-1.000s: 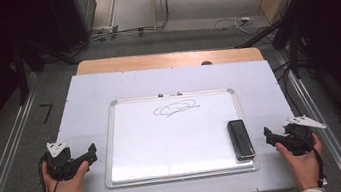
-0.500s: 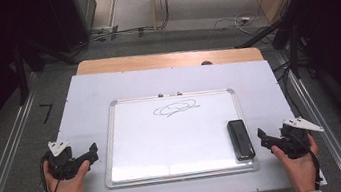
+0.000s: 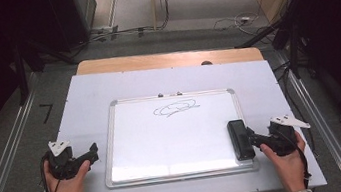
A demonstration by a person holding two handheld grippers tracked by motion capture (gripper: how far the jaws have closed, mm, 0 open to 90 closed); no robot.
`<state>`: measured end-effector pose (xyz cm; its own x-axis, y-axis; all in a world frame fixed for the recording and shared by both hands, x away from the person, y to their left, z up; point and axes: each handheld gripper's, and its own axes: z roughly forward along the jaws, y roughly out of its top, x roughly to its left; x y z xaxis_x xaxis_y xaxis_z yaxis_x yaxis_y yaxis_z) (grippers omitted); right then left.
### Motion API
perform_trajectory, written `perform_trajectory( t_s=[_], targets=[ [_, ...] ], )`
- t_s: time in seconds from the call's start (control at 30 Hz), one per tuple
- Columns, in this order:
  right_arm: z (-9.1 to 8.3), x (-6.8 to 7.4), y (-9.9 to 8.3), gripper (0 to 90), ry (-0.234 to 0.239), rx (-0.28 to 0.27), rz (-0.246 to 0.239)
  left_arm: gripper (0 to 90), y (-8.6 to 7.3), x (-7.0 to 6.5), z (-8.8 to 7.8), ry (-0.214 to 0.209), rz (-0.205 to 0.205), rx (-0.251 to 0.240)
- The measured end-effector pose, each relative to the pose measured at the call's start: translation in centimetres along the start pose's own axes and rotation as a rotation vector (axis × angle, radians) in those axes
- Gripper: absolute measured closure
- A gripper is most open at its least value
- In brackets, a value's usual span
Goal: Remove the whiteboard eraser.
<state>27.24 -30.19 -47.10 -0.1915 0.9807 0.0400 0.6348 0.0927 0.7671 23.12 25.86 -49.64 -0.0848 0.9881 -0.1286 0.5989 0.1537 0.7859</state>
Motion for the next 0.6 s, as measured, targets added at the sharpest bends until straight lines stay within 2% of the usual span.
perform_trajectory(
  t_s=[0.37,0.6],
  targets=[
    [0.8,2.0,0.5,13.4,0.014,-0.003,-0.012,7.1,0.0,0.0,0.0,0.000,0.000,-0.001],
    [1.6,3.5,0.8,14.2,0.000,0.018,-0.022,7.0,0.0,0.0,0.0,-0.001,0.001,-0.002]
  ],
)
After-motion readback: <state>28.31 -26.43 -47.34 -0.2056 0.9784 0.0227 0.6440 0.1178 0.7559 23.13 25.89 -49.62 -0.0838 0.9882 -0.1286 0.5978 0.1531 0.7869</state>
